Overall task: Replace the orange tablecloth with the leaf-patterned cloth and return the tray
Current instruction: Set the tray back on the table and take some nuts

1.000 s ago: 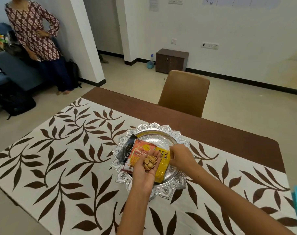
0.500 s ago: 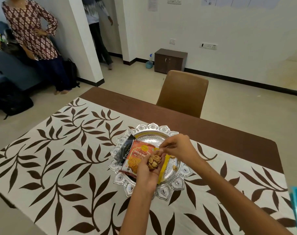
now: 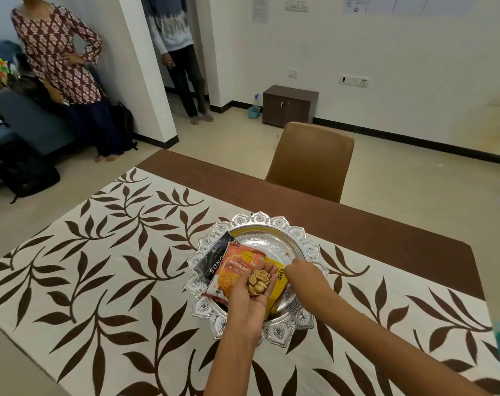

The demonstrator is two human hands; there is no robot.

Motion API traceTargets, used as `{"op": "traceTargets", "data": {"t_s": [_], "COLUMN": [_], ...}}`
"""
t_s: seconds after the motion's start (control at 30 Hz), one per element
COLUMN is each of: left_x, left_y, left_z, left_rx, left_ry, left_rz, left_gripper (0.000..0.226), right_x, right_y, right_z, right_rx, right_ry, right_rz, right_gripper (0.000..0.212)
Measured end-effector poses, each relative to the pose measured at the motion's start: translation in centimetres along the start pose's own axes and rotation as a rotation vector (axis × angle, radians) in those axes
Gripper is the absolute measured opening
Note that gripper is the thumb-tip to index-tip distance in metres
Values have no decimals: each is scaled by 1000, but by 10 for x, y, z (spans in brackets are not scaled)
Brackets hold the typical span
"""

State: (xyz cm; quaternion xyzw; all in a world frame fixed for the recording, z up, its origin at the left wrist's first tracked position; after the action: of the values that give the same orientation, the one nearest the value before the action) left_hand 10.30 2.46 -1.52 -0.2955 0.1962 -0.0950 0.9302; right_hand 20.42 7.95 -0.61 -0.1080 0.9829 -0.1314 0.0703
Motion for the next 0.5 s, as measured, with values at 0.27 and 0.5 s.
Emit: {"op": "traceTargets", "data": {"t_s": [0.27,0.5], "left_x": [-2,-1], "left_y": [1,6], "left_z": [-2,-4], "left_rx": [6,-46], "left_ry": [24,68], "left_rz": [8,49], "left_gripper": [31,28], "right_x": [-2,-12], "right_y": [2,-27], "right_z": [-16,-57], "right_rx": [-85,-284], "right_ry": [193,904], "right_rz": [-19,-58], "right_gripper": [16,7]}}
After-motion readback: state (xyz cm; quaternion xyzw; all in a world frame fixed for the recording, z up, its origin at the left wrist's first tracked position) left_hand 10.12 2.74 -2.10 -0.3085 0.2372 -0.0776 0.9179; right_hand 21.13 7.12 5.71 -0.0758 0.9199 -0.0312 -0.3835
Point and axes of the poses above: each hand's wrist, its own y-axis towards the middle knuckle, its own z-axis out of the palm, x = y × z, the point moved 7 cm from there along y, towards the middle knuckle, and after that the axes turned 3 degrees about z, right-handed, at the moved point
